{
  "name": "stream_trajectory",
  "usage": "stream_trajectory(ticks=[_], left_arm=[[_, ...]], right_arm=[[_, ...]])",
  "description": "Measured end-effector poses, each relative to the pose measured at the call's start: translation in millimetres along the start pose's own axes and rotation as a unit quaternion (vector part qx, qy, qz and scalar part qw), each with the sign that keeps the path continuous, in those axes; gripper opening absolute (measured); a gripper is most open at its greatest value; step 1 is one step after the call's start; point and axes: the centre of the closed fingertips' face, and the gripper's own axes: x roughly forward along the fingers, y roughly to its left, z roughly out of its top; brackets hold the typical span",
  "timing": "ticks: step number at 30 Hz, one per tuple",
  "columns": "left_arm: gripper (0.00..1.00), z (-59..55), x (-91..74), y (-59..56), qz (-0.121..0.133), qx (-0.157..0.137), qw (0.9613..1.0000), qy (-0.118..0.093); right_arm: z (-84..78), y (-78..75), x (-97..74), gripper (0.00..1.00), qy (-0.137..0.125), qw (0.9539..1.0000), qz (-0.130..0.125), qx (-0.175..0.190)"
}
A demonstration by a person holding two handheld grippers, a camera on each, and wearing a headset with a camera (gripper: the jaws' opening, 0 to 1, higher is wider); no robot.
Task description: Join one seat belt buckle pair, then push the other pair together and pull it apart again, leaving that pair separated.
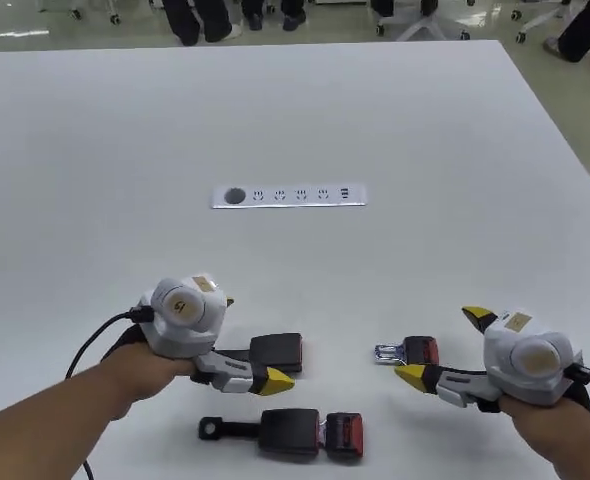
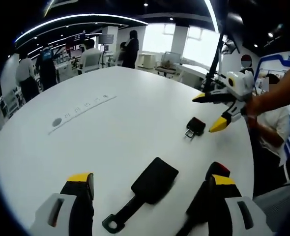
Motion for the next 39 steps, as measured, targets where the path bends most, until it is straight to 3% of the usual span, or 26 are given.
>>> stream_trajectory(ticks=[4, 10, 12, 16, 25, 30, 34, 39], left_arm=[[1.0, -7.5, -6.9, -0.3, 0.011, -0.02, 0.9997, -0.007], [1.0, -9.9, -22.3, -7.5, 0.042, -0.031, 0.9984, -0.024], [1.0, -9.0, -29.8, -13.3, 0.048, -0.034, 0.9977, -0.034], [1.0, -19.7, -41.9, -10.8, 0.066, -0.049, 0.9959, -0.039], [1.0, -17.1, -76.2, -26.1, 0.089, -0.054, 0.9924, -0.066], [1.0, -24.4, -88.6, -22.1, 0.101, -0.062, 0.9896, -0.082], [1.0, -29.3, -98.1, -25.9, 0.108, -0.067, 0.9876, -0.092], [1.0, -37.9, -106.2, -27.6, 0.113, -0.075, 0.9855, -0.102]], right_arm=[[3.2, 2.3, -6.9, 0.89, -0.007, 0.9998, -0.015, 0.009], [8.6, 6.1, -16.6, 0.9, -0.024, 0.9991, -0.035, 0.011], [7.6, 5.9, -17.5, 0.91, -0.027, 0.9989, -0.035, 0.017], [5.3, 12.8, -20.0, 0.93, -0.033, 0.9986, -0.036, 0.02], [8.5, 32.1, -40.6, 0.94, -0.042, 0.9982, -0.039, 0.019], [5.2, 37.3, -49.1, 0.95, -0.047, 0.998, -0.04, 0.017], [4.2, 51.7, -59.7, 0.95, -0.05, 0.9978, -0.04, 0.016], [0.8, 57.9, -65.5, 0.96, -0.052, 0.9976, -0.042, 0.017]])
